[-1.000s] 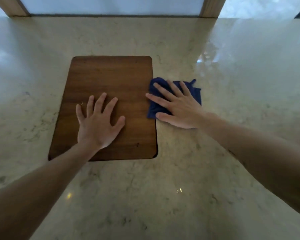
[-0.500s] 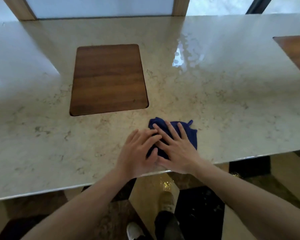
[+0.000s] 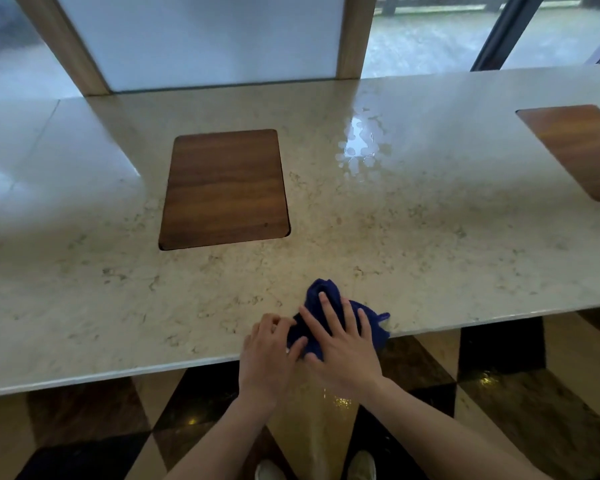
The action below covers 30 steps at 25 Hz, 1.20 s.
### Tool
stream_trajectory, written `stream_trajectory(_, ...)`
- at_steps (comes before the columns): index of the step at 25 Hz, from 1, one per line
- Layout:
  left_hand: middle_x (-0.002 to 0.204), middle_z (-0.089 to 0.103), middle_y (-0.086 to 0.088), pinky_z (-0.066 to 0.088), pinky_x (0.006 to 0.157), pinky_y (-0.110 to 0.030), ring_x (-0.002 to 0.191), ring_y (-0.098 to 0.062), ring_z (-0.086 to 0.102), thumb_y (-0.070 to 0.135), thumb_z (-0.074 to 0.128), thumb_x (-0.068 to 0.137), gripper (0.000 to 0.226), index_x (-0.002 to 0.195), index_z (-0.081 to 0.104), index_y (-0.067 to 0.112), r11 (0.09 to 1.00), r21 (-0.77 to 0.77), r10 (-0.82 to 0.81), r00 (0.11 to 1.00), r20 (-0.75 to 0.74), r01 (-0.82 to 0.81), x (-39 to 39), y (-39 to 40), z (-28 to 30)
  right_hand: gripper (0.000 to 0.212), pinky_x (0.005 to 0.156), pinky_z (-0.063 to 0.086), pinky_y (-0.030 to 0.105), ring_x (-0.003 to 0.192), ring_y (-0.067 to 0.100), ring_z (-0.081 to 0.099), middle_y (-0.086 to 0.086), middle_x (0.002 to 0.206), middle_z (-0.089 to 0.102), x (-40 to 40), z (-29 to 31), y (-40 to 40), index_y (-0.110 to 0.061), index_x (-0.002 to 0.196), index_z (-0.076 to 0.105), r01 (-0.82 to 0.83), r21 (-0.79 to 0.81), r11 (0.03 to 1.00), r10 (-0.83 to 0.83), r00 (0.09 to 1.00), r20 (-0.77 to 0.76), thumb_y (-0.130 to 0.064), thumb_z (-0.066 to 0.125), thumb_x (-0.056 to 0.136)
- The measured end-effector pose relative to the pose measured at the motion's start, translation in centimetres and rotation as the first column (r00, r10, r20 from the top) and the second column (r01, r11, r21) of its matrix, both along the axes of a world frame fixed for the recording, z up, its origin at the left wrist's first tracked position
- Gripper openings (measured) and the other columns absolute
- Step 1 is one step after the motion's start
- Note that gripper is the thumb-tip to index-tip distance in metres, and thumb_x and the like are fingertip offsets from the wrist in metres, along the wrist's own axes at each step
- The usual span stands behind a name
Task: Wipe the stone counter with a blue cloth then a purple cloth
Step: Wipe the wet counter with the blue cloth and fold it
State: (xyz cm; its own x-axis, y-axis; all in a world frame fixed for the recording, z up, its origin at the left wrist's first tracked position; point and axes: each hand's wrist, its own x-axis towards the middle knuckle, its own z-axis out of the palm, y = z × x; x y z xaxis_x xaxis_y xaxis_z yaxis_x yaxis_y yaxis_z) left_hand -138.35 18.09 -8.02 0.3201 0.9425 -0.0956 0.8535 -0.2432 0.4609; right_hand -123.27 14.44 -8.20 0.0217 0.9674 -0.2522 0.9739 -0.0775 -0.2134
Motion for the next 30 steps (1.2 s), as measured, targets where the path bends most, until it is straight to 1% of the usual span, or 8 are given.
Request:
stream_trajectory(3, 0.113, 0.054, 0.003, 0.048, 0.086, -0.027, 0.104, -0.018, 0.057, 0.031, 0.063, 0.092, 0.031, 0.121, 0.053, 0.023, 0.981, -0.158, 0.127, 0.987, 0.097, -0.111, 1.3, 0.5, 1.1, 0.053, 0.110, 0.028, 0.049, 0.141, 0.035, 0.027, -0.001, 0.168, 0.003, 2.1, 2.4, 1.5, -0.051, 0.148, 0.025, -0.007, 0.002, 1.000, 0.007, 1.000, 0.017, -0.045, 0.030, 0.095)
stream_trajectory(6, 0.118, 0.059, -0.002, 0.045, 0.081, -0.026, 0.107, -0.021, 0.060, 0.024, 0.064, 0.091, 0.038, 0.126, 0.051, 0.017, 0.928, -0.302, 0.255, 0.962, 0.094, -0.217, 2.7, 1.0, 2.1, 0.049, 0.096, 0.041, 0.044, 0.124, 0.035, 0.039, 0.000, 0.166, 0.006, 3.1, 3.9, 2.9, -0.044, 0.147, 0.028, -0.072, -0.053, 0.996, 0.072, 0.997, 0.009, -0.033, 0.040, 0.101)
stream_trajectory(11, 0.098, 0.056, 0.001, 0.042, 0.070, -0.026, 0.084, -0.014, 0.051, 0.020, 0.055, 0.090, 0.004, 0.092, 0.055, 0.024, 0.962, -0.247, 0.114, 0.993, -0.022, -0.115, 2.8, -0.5, 3.5, 0.049, 0.083, 0.050, 0.042, 0.116, 0.035, 0.050, -0.001, 0.162, 0.016, 3.0, 3.7, 0.5, -0.032, 0.141, 0.029, -0.135, -0.095, 0.986, 0.137, 0.990, 0.019, -0.024, 0.053, 0.099)
stream_trajectory(14, 0.103, 0.049, 0.005, 0.041, 0.085, -0.022, 0.097, -0.012, 0.045, 0.018, 0.053, 0.091, 0.013, 0.100, 0.056, 0.026, 0.990, -0.132, -0.060, 0.998, -0.032, 0.055, 3.4, -1.8, 5.2, 0.032, 0.070, 0.053, 0.041, 0.091, 0.030, 0.063, 0.003, 0.127, 0.054, 4.6, 4.6, -1.4, -0.027, 0.119, 0.028, -0.148, -0.011, 0.989, 0.148, 0.989, 0.028, -0.023, 0.053, 0.099)
stream_trajectory(19, 0.115, 0.042, 0.008, 0.038, 0.089, -0.021, 0.101, -0.010, 0.033, 0.020, 0.056, 0.091, 0.019, 0.109, 0.055, 0.027, 0.977, 0.072, -0.204, 0.979, 0.021, 0.202, 6.7, -1.6, 10.2, 0.029, 0.076, 0.056, 0.032, 0.084, 0.013, 0.064, -0.012, 0.105, 0.063, 10.2, 8.5, -3.2, -0.033, 0.120, 0.046, 0.053, 0.182, 0.982, -0.024, 0.987, -0.159, -0.033, 0.057, 0.093)
stream_trajectory(22, 0.102, 0.053, 0.010, 0.039, 0.068, -0.015, 0.086, -0.008, 0.049, 0.014, 0.057, 0.093, 0.019, 0.100, 0.050, 0.029, 0.969, 0.082, -0.244, 0.950, 0.197, 0.232, 11.3, -1.4, 13.6, 0.018, 0.076, 0.056, 0.029, 0.082, 0.010, 0.062, -0.014, 0.101, 0.065, 15.9, 12.5, -4.0, -0.032, 0.110, 0.059, 0.170, 0.244, 0.955, -0.124, 0.973, -0.194, -0.041, 0.059, 0.094)
stream_trajectory(26, 0.084, 0.059, 0.015, 0.038, 0.057, -0.016, 0.071, -0.007, 0.056, 0.014, 0.057, 0.096, 0.020, 0.098, 0.048, 0.032, 0.950, 0.155, -0.308, 0.896, 0.321, 0.271, 20.0, -2.0, 17.4, 0.014, 0.073, 0.057, 0.032, 0.081, 0.010, 0.064, -0.014, 0.094, 0.070, 24.4, 17.6, -7.3, -0.032, 0.101, 0.067, 0.421, 0.333, 0.843, -0.336, 0.898, -0.283, -0.038, 0.069, 0.088)
stream_trajectory(30, 0.086, 0.062, 0.013, 0.045, 0.058, -0.016, 0.075, -0.006, 0.059, 0.009, 0.054, 0.097, 0.024, 0.101, 0.046, 0.032, 0.902, 0.202, -0.431, 0.771, 0.468, 0.382, 30.4, -3.2, 21.0, 0.019, 0.079, 0.057, 0.028, 0.087, 0.013, 0.067, -0.010, 0.099, 0.072, 32.3, 21.7, -13.5, -0.028, 0.108, 0.068, 0.617, 0.412, 0.671, -0.493, 0.786, -0.374, -0.033, 0.070, 0.090)
